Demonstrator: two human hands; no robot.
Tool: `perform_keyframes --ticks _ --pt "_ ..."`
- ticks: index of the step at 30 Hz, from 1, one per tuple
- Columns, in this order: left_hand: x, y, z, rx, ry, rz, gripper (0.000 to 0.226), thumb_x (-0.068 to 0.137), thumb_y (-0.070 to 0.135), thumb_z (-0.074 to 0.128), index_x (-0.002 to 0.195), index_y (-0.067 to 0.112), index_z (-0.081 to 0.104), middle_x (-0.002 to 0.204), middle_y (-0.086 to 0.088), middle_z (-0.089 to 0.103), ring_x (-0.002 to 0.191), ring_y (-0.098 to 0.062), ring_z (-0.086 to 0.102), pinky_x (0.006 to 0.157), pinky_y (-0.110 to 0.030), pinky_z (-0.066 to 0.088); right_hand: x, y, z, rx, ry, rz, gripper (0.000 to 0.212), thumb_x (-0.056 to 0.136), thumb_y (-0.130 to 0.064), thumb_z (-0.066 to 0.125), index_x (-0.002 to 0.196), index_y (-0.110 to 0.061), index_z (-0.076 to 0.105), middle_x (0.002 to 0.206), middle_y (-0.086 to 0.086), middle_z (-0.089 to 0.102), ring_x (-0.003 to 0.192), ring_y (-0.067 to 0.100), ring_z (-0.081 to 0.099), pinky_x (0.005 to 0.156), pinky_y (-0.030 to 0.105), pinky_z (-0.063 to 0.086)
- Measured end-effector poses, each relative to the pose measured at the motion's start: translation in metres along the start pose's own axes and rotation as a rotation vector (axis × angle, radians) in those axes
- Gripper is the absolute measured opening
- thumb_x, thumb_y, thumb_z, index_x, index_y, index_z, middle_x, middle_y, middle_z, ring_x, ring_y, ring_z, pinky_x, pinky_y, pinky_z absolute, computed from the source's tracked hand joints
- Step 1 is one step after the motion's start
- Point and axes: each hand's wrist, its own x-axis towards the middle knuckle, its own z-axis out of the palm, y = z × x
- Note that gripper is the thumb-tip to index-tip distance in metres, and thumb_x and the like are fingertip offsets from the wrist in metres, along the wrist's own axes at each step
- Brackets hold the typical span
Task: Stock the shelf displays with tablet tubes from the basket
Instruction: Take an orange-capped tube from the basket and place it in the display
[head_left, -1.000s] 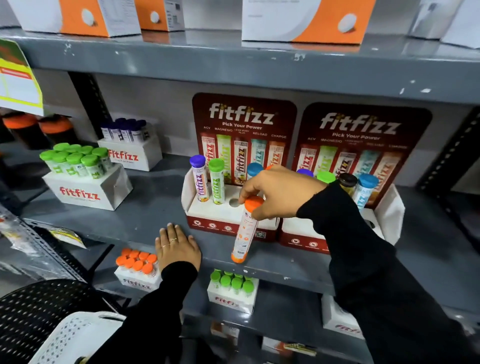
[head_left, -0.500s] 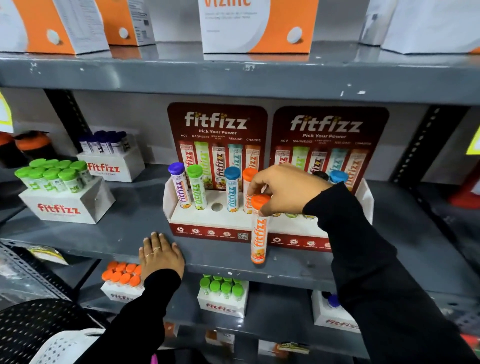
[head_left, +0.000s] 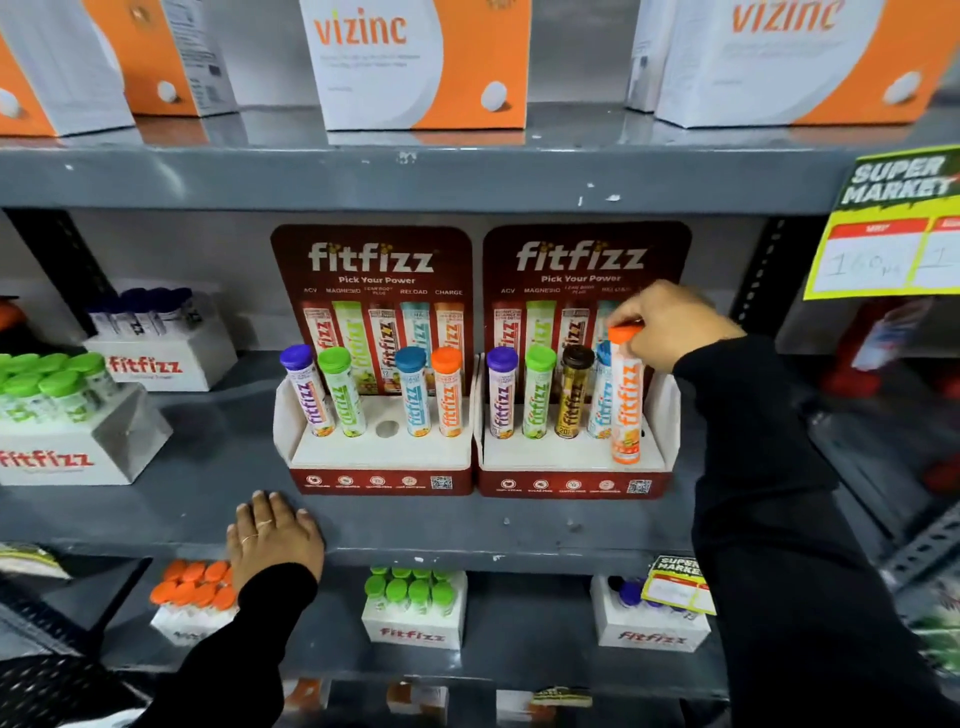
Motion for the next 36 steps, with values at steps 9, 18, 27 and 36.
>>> perform_keyframes --ticks 9,18,27,36 --pt "0.003 -0.002 0.003 0.012 0.017 0.009 0.042 0.089 0.012 0.048 0.124 -0.012 0.046 0.135 -0.033 0.043 0.126 -0.05 0.034 0.107 -0.058 0.023 0.011 0.024 0.03 0.106 0.153 0.21 0.048 0.089 0.005 0.046 0.132 -0.013 0.054 0.135 0.021 0.051 0.121 0.038 0.051 0.109 0.04 0.04" --pt "0.0 -0.006 0.003 0.021 0.0 -0.043 0.045 0.092 0.019 0.038 0.127 -0.009 0.044 0.138 -0.03 0.041 0.129 -0.048 0.033 0.109 -0.056 0.021 0.021 0.025 0.037 0.084 0.166 0.169 0.05 0.088 0.007 0.047 0.134 -0.011 0.052 0.137 0.021 0.049 0.122 0.039 0.05 0.108 0.041 0.04" --pt "0.001 0.002 -0.002 0.012 -0.024 -0.011 0.062 0.085 0.031 0.021 0.129 -0.008 0.043 0.141 -0.028 0.039 0.131 -0.046 0.031 0.112 -0.054 0.019 0.024 0.036 0.049 0.085 0.097 0.187 0.049 0.087 0.003 0.051 0.133 -0.012 0.045 0.129 0.022 0.055 0.116 0.04 0.054 0.1 0.045 0.048" --pt "-0.006 0.007 -0.004 0.002 -0.014 -0.034 0.061 0.087 0.03 0.021 0.132 -0.006 0.04 0.143 -0.026 0.038 0.134 -0.042 0.029 0.114 -0.051 0.017 0.011 -0.045 0.029 0.019 0.135 -0.074 0.058 0.088 0.007 0.05 0.141 -0.014 0.039 0.134 0.021 0.049 0.121 0.035 0.051 0.101 0.042 0.044"
